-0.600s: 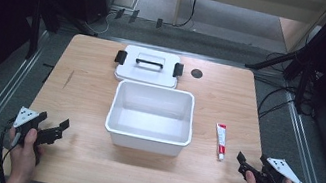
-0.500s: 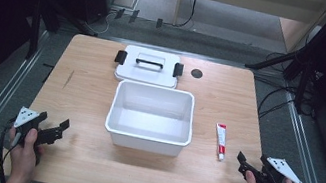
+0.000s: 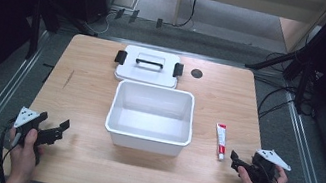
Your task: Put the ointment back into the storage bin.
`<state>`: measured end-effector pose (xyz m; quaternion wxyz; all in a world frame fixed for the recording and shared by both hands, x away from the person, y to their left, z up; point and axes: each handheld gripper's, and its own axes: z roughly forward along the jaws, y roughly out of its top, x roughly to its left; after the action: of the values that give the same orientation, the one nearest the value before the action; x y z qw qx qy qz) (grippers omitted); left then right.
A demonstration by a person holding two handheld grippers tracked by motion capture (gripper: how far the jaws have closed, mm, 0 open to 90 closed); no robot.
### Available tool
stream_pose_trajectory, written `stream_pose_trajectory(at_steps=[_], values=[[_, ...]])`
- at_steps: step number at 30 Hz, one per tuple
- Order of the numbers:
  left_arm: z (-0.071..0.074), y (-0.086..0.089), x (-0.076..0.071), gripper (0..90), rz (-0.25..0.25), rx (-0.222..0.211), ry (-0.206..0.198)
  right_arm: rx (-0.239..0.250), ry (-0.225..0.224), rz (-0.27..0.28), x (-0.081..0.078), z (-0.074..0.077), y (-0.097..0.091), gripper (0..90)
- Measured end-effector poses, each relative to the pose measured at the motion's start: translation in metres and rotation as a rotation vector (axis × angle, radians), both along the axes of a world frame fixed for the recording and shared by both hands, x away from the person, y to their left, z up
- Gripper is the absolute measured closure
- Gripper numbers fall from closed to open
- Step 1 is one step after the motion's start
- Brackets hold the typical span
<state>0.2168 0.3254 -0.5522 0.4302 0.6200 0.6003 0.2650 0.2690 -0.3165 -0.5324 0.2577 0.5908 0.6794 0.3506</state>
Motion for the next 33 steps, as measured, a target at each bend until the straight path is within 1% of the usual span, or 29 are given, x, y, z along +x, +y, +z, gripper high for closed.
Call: stream_pose_trajectory(at_steps=[3, 6, 8, 10, 11, 12, 13, 17, 20, 21, 22, 24, 26, 27, 28, 29, 30, 31, 32, 33], values=[[0.000, 0.000, 0.000, 9.2, -0.003, 0.004, 0.003, -0.024, 0.023, 0.016, 0.003, 0.007, 0.005, 13.3], [0.000, -0.001, 0.001, 9.2, -0.004, 0.009, 0.002, -0.034, 0.055, 0.027, 0.007, 0.013, 0.008, 13.3], [0.000, -0.001, 0.001, 9.2, -0.005, 0.008, 0.004, -0.044, 0.085, 0.031, 0.010, 0.017, 0.011, 13.3], [0.000, -0.001, 0.001, 9.2, -0.007, 0.007, 0.004, -0.062, 0.125, 0.048, 0.015, 0.020, 0.014, 13.3], [0.000, -0.001, 0.001, 9.2, -0.007, 0.007, 0.004, -0.062, 0.125, 0.048, 0.015, 0.020, 0.014, 13.3], [0.000, -0.001, 0.001, 9.2, -0.006, 0.006, 0.004, -0.074, 0.162, 0.058, 0.020, 0.022, 0.017, 13.3], [0.000, -0.001, 0.001, 9.2, -0.006, 0.006, 0.004, -0.081, 0.178, 0.065, 0.022, 0.023, 0.018, 13.3], [0.000, -0.001, 0.001, 9.2, -0.006, 0.007, 0.003, -0.098, 0.246, 0.079, 0.031, 0.025, 0.025, 13.3], [0.000, -0.001, 0.001, 9.2, -0.006, 0.005, 0.003, -0.127, 0.298, 0.104, 0.037, 0.026, 0.033, 13.3], [0.000, -0.001, 0.001, 9.3, -0.006, 0.005, 0.003, -0.127, 0.298, 0.104, 0.037, 0.026, 0.033, 13.3], [0.000, 0.000, 0.001, 9.2, -0.008, 0.004, 0.003, -0.137, 0.324, 0.118, 0.041, 0.027, 0.038, 13.2], [0.000, 0.000, 0.001, 9.2, -0.009, 0.003, 0.004, -0.144, 0.343, 0.123, 0.044, 0.027, 0.042, 13.2], [0.000, 0.000, 0.001, 9.2, -0.009, 0.001, 0.003, -0.150, 0.350, 0.128, 0.045, 0.027, 0.043, 13.2], [0.000, 0.000, 0.001, 9.3, -0.010, 0.000, 0.004, -0.160, 0.374, 0.131, 0.050, 0.027, 0.047, 13.2], [0.000, 0.000, 0.001, 9.2, -0.010, 0.000, 0.004, -0.160, 0.374, 0.131, 0.050, 0.027, 0.047, 13.2], [0.000, 0.000, 0.001, 9.2, -0.011, -0.001, 0.005, -0.171, 0.397, 0.132, 0.053, 0.027, 0.050, 13.2], [0.000, 0.000, 0.001, 9.2, -0.011, -0.001, 0.005, -0.180, 0.411, 0.129, 0.055, 0.027, 0.051, 13.2], [0.000, 0.000, 0.001, 9.2, -0.012, -0.001, 0.005, -0.180, 0.411, 0.129, 0.055, 0.027, 0.051, 13.2], [0.000, 0.000, 0.002, 9.2, -0.012, -0.001, 0.005, -0.185, 0.437, 0.128, 0.059, 0.028, 0.053, 13.4], [0.000, 0.000, 0.002, 9.2, -0.013, -0.002, 0.005, -0.191, 0.446, 0.133, 0.060, 0.029, 0.053, 13.4]])
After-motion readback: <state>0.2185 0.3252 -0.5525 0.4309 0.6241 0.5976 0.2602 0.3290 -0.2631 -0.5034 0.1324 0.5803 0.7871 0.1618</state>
